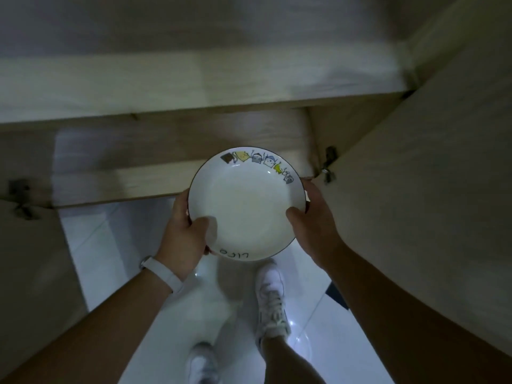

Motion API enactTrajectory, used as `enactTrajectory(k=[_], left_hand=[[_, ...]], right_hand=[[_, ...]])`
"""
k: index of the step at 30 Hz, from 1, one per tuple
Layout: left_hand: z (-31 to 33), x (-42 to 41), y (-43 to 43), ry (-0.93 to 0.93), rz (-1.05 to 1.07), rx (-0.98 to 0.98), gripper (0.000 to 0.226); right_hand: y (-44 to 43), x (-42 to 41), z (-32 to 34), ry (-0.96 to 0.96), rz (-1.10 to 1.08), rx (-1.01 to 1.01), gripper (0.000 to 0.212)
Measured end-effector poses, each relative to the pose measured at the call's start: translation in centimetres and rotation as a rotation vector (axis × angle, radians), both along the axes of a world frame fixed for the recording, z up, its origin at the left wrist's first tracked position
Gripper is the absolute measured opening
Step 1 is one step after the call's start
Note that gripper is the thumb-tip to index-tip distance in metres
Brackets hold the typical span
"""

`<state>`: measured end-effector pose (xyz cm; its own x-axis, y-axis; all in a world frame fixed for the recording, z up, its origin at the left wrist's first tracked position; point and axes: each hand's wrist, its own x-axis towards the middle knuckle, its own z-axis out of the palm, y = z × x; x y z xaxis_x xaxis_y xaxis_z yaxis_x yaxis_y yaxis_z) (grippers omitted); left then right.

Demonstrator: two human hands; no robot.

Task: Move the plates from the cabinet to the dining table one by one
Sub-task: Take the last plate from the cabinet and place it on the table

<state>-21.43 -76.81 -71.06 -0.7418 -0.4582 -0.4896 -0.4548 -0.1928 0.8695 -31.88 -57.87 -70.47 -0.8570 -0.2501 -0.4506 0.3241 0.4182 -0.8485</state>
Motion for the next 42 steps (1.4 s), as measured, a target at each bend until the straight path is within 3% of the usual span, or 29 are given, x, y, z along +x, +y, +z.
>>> enactTrajectory(k=[6,11,22,30,42], left_hand=[[11.4,4.0,1.0,0.022,0.033,0.044,0.055],[22.0,6.2,1.5,0.049,0.062,0.1,0.056],[40.8,10.2,3.1,0.163,-0.008,0.136,0.052],[47.6,11.1,9.1,0.307,-0.086,0.117,0.056],[51.9,11.2,29.6,0.334,-0.401,0.153,0.05]], right_hand=[[1.1,3.9,10.8,-0.06,-0.027,-0.005,0.058],[1.9,6.8,20.9,0.01,-0.045,0.047,0.057],[3.7,13.1,40.3,0.137,-0.163,-0.105,0.054],[10.4,17.1,49.2,0.176,-0.304,-0.182,0.055],[31.5,24.1,52.9,0.2,-0.648,-0.135,0.06]])
